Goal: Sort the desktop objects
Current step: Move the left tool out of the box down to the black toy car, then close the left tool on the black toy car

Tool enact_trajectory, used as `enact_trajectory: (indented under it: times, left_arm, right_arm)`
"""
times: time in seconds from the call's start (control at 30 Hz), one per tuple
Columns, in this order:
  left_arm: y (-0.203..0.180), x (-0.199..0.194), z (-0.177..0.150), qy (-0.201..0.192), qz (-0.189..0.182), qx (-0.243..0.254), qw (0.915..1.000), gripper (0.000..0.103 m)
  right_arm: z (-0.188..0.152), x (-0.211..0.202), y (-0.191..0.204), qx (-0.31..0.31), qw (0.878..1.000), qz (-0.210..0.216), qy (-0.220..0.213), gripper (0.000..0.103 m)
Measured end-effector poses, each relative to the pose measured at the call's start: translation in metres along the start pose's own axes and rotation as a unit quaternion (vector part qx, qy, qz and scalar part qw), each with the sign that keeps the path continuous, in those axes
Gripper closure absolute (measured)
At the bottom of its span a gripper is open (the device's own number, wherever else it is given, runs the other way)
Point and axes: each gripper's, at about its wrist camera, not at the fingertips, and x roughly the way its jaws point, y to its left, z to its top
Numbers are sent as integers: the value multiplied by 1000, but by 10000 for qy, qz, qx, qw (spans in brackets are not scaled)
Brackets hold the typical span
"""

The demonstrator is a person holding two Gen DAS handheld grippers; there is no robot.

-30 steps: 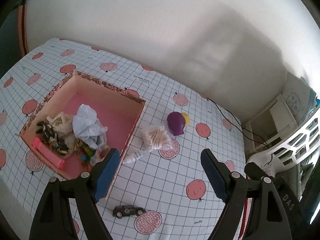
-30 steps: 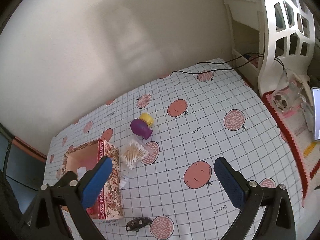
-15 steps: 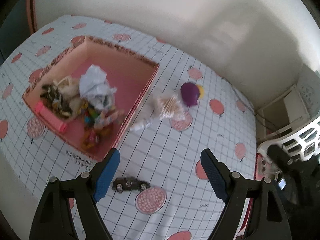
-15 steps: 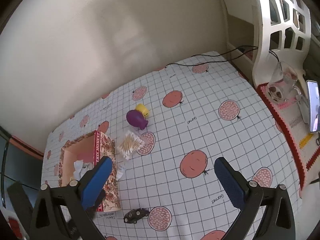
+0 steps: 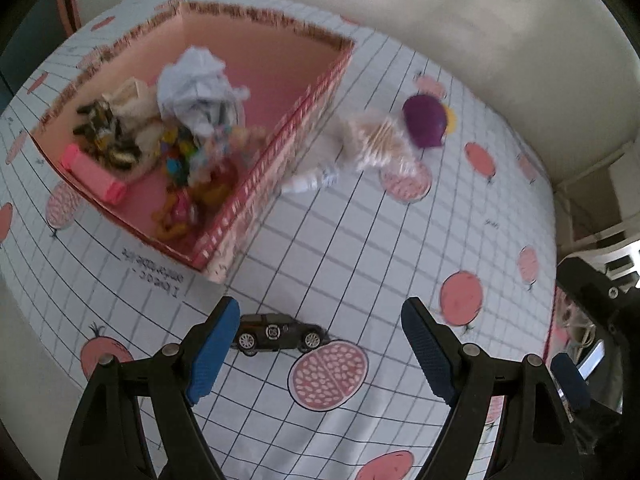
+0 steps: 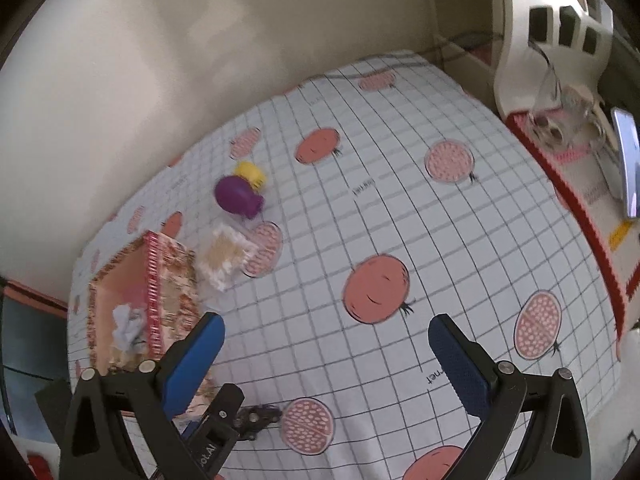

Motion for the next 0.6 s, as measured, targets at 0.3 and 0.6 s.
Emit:
enact_trajectory:
  times: [0.3,0.6]
  left_arm:
    - [8,24,-12,192,150,-69,9997,19]
    - [13,31,-15,222,317,-140,9992,20]
  right_arm:
    - [-10,30,-22,308,9984,-277,374,0]
    - [-11,36,-20,278,9982,-265,458,0]
